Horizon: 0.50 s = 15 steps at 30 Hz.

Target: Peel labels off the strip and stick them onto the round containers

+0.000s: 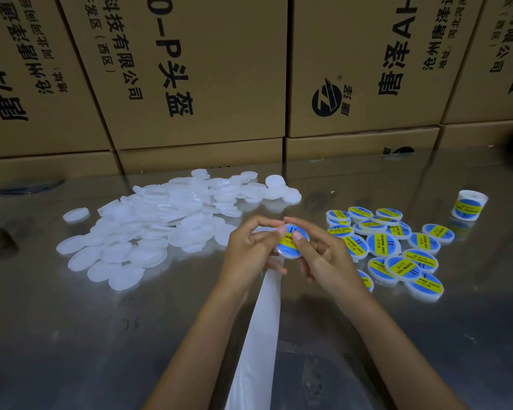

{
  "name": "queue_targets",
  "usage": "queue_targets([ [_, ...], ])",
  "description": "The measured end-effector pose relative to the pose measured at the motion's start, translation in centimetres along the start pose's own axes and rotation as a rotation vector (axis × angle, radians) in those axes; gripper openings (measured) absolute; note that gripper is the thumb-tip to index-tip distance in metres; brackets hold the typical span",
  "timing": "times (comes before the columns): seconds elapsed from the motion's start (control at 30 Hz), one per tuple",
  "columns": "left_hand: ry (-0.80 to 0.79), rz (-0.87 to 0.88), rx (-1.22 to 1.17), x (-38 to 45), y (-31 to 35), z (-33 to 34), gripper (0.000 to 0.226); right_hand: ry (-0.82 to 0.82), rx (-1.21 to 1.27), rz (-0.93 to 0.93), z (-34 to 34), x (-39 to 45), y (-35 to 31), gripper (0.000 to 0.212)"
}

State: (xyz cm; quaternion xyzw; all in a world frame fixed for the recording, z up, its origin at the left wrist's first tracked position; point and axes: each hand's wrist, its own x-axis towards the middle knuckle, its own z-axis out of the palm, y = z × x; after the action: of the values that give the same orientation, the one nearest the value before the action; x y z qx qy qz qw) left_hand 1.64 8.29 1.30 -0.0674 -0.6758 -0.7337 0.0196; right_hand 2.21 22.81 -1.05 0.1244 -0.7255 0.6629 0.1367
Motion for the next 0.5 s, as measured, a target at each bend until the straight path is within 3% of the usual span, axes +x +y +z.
queue_targets([
  [0.1,0.100,-0.014,-0.020,0.3,0.3,-0.4,0.012,0.182,-0.052,0.021,-0.8,0.5,0.3,0.022],
  [0.2,0.270,-0.035,-0.101,1.0,0.5,-2.1,0.013,0.416,-0.287,0.071,-2.9,1.2,1.3,0.026],
  [0.33,0.471,-0.061,-0.038,2.2,-0.3,-5.4,0.015,0.436,-0.583,0.292,-5.5,1.5,2.0,0.052],
  [0.43,0.590,0.008,0.359,3.1,-2.2,-7.9,0.016,0.415,-0.753,0.404,-6.1,1.5,2.3,0.062],
  [0.5,0.550,0.107,0.724,3.2,-3.6,-8.8,0.020,0.418,-0.812,0.423,-6.4,1.3,2.3,0.062],
])
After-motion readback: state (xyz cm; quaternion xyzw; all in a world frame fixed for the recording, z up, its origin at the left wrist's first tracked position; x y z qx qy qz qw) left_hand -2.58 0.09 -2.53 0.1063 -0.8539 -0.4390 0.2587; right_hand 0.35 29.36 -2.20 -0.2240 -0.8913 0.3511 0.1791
